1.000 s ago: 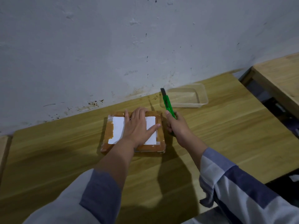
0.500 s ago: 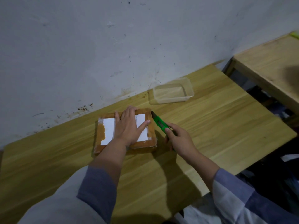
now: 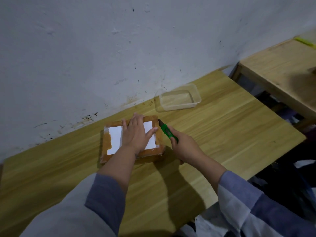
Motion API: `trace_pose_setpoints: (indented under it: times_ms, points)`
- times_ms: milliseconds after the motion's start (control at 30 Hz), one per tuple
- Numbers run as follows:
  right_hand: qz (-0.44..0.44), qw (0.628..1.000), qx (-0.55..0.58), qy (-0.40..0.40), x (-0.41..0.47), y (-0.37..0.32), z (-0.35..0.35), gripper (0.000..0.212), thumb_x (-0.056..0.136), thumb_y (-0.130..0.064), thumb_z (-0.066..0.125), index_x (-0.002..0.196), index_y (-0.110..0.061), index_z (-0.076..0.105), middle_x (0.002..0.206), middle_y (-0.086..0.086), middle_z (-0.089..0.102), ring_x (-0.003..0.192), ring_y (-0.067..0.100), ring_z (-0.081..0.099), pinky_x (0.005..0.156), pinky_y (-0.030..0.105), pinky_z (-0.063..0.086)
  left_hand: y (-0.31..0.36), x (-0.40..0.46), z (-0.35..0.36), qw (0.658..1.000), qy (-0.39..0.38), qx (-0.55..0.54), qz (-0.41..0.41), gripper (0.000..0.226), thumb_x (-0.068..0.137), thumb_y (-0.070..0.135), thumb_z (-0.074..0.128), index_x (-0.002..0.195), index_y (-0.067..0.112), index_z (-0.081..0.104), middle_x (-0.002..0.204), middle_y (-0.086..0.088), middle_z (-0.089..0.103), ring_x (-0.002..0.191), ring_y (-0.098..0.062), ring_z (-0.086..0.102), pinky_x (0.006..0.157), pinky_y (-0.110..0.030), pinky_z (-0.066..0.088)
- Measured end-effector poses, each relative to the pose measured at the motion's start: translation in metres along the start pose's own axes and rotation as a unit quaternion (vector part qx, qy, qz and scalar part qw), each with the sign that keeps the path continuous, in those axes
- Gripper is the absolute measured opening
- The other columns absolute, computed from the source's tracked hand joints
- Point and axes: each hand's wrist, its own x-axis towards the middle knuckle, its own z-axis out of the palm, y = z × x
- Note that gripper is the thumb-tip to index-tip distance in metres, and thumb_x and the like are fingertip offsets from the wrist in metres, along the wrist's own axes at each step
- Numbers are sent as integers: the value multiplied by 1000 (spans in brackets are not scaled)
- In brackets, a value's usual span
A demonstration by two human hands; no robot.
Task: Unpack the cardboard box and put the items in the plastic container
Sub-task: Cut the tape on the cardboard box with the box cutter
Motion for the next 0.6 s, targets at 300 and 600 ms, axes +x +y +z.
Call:
trace_pose_setpoints:
  times_ms: [300, 600]
  points:
    - [-2, 997, -77, 8, 3, -11, 7, 56, 95, -22, 39, 147, -33, 23, 111, 16, 66, 97, 33, 61, 75, 38, 47, 3, -9, 3, 998, -32, 23, 57, 61, 100, 49, 18, 153, 25, -2, 162, 0, -6, 147, -17, -13, 116, -53, -7]
    - [-7, 996, -82, 31, 2, -8, 9, 51, 97, -22, 35, 146, -35, 26, 112, 16, 67, 99, 33, 62, 80, 39, 48, 8, -16, 9, 997, -42, 26, 56, 55, 102, 42, 11, 153, 26, -1, 160, 5, -14, 146, -11, -16, 115, -56, -10]
